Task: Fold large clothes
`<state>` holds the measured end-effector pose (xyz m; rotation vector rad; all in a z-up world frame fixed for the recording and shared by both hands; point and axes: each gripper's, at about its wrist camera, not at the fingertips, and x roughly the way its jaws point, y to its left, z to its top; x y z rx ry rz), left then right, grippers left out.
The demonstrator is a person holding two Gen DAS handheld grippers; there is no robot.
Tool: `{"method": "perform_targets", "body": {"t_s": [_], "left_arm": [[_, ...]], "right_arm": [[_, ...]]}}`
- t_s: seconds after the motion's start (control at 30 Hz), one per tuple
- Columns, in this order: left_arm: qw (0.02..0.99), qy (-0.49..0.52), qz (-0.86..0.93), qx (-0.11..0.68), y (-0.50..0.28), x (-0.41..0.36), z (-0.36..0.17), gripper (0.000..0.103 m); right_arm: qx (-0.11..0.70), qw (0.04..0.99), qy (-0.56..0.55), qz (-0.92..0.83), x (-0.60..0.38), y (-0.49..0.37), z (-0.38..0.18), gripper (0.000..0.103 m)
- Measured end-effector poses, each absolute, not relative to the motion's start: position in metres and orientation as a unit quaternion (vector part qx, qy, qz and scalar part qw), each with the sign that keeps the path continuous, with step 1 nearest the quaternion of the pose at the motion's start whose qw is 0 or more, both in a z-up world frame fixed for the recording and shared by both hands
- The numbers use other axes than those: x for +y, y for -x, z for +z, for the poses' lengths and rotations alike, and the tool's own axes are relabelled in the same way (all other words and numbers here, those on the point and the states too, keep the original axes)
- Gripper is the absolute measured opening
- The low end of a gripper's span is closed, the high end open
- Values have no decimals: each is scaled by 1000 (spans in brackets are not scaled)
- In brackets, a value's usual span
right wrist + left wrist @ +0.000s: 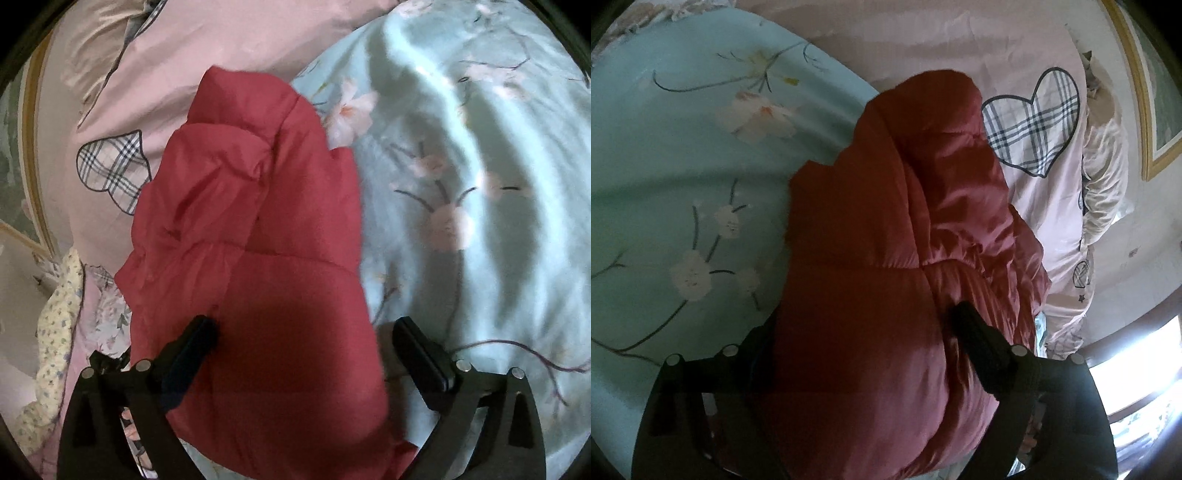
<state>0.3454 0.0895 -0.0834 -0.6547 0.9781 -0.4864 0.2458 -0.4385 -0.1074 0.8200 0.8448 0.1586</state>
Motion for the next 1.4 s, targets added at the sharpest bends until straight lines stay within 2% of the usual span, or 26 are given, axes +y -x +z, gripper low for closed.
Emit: {"method": "perform_targets", "body": {"t_s": [0.2,0.23,0.27,0.4,0.53,0.63,0.97,1.4], "left_arm": [[808,296,-229,455,-350,79,-85,90],[810,292,-230,454,-350,78,-84,88],[812,287,-232,452,-349,77,-84,81],[816,273,-245,447,-344,76,-77,62],[823,256,-251,442,-337,74,-64,53],[826,252,-258,434,-329,76,-52,47],[822,244,-285,428,-270,93,-21,41],[805,249,-293,452,-182,122,-34,41]], "right_arm": [[401,826,-382,105,-423,-256,-109,97],[401,826,-381,106,-422,-257,-109,96],[402,828,-377,105,-420,-257,-108,93],[402,829,-373,105,-415,-256,-105,74],[399,834,-367,106,-413,-253,-95,54],[396,836,-365,107,-411,-249,-85,47],[404,835,-348,136,-393,-184,-51,43],[426,819,-355,151,-374,-97,-64,44]]}}
